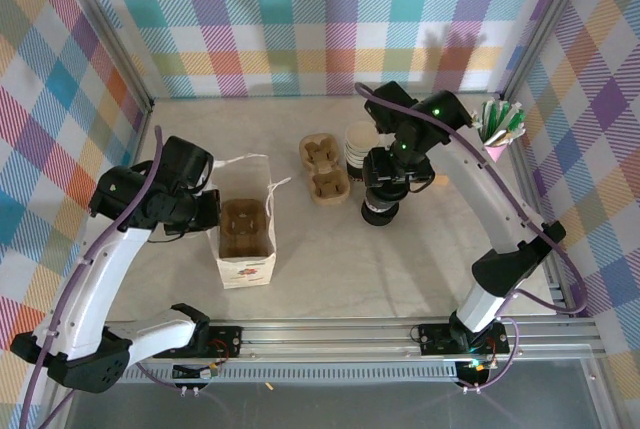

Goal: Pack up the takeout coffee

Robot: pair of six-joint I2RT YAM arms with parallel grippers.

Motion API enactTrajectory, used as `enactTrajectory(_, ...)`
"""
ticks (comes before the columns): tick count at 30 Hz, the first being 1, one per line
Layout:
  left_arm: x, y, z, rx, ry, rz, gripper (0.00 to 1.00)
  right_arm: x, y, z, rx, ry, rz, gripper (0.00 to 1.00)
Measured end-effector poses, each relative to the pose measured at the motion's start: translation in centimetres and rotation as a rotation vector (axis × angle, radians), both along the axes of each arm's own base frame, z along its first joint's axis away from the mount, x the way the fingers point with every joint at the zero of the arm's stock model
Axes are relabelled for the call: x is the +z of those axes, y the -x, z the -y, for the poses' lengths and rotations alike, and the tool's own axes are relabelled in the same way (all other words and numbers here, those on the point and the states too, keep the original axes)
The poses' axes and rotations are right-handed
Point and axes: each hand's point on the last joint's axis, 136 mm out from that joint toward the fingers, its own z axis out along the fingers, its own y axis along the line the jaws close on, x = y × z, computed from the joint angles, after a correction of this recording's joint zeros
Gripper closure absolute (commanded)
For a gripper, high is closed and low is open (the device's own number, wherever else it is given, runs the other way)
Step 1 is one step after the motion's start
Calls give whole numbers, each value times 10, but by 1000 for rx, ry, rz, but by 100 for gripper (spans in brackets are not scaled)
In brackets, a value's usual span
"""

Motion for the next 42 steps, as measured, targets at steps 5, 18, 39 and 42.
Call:
enactTrajectory(5,-7,0,6,21,54,21,100,6,-6,-4,54,0,24,48)
enactTrajectory(18,0,-35,34,38,116,-9,100,56,-12,-14,151,-146,143,52)
enactTrajectory(39,-16,-25,110,-83,112,-102,100,149,23,-42,208,-541,248,58)
enactTrajectory(42,-17,-27,119,-92,114,-96,100,151,27,-44,210,-567,232,58)
